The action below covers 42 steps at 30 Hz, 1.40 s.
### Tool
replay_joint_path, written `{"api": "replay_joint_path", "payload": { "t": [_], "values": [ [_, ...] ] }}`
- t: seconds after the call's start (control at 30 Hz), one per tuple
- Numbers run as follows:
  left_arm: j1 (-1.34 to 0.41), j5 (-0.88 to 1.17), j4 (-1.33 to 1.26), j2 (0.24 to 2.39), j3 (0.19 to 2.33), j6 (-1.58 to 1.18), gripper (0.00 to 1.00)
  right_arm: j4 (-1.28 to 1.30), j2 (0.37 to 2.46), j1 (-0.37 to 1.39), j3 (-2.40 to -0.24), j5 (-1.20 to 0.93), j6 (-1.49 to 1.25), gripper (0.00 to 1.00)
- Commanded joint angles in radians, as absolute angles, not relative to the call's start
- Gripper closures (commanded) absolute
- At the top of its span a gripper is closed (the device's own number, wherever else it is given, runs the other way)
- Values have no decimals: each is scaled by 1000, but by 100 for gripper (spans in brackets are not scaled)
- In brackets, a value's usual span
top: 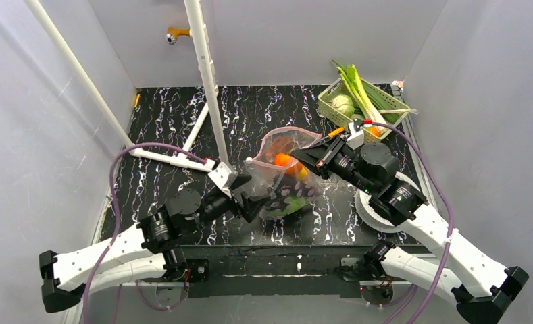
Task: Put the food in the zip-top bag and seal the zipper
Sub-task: Adjust the zipper food storage bag at the center of the board, then zip the zipper food storage bag at the center of the board.
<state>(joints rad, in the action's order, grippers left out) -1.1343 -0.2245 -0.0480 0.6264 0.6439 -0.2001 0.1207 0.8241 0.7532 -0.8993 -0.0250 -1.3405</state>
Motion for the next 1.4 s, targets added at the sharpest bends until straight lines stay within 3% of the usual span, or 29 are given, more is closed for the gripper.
{"api": "replay_joint_path", "payload": {
  "t": [0.0, 0.13, 0.3, 0.43, 0.73, 1.1, 1.17, 1.27, 1.37],
  "values": [
    [-1134, -281, -379, 642, 562, -155, 26, 41, 799, 756, -914, -6, -1331, 99],
    [-1093, -270, -460, 628, 505, -190, 24, 46, 802, 757, -911, -6, -1331, 99],
    [-864, 190, -434, 639, 515, -335, 11, 52, 801, 756, -908, -5, -1321, 99],
    [-716, 382, -463, 669, 495, -395, 9, 51, 801, 756, -902, -5, -1321, 99],
    [-709, 488, -629, 758, 465, -417, 24, 46, 808, 756, -909, -6, -1319, 99],
    [-706, 510, -646, 820, 480, -369, 61, 51, 819, 756, -911, -6, -1319, 99],
    [-705, 484, -632, 810, 473, -365, 57, 54, 816, 756, -910, 14, -1318, 99],
    [-705, 462, -622, 803, 460, -370, 42, 54, 814, 756, -912, 30, -1317, 99],
    [-705, 452, -634, 811, 455, -391, 38, 52, 817, 756, -918, 29, -1317, 99]
  ]
}}
